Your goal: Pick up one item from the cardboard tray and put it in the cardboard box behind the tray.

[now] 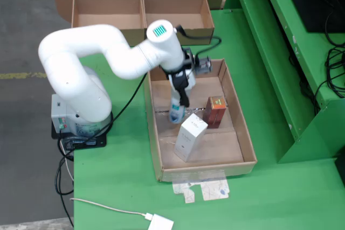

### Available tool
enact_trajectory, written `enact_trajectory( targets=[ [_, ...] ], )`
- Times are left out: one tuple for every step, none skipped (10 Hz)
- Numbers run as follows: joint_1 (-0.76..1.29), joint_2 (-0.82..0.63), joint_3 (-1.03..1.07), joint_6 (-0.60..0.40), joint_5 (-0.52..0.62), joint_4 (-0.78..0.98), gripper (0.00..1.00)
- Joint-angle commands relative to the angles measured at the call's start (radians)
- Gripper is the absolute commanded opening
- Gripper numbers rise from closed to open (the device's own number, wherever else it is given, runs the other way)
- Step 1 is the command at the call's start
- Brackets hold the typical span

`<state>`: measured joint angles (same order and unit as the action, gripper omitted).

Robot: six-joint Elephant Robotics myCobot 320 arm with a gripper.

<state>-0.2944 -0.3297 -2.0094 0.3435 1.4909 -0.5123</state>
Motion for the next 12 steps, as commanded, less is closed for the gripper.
enact_trajectory(
  targets=[
    [-0.054,-0.146,0.105,0.005,-0.025,0.191,0.00],
    [-0.091,-0.219,0.162,0.028,-0.045,0.273,0.00],
    [-0.091,-0.219,0.162,0.028,-0.045,0.273,0.00],
    [-0.145,-0.230,0.269,0.061,-0.071,0.365,0.00],
    [-0.145,-0.230,0.269,0.061,-0.071,0.365,0.00],
    [-0.145,-0.230,0.269,0.061,-0.071,0.365,0.00],
    [-0.200,-0.185,0.490,0.100,-0.107,0.506,0.00],
    [-0.200,-0.185,0.490,0.100,-0.107,0.506,0.00],
    [-0.200,-0.185,0.490,0.100,-0.107,0.506,0.00],
    [-0.225,-0.146,0.657,0.102,-0.113,0.606,0.00],
    [-0.225,-0.146,0.657,0.102,-0.113,0.606,0.00],
    [-0.262,-0.154,0.730,0.130,-0.146,0.675,0.00]
  ],
)
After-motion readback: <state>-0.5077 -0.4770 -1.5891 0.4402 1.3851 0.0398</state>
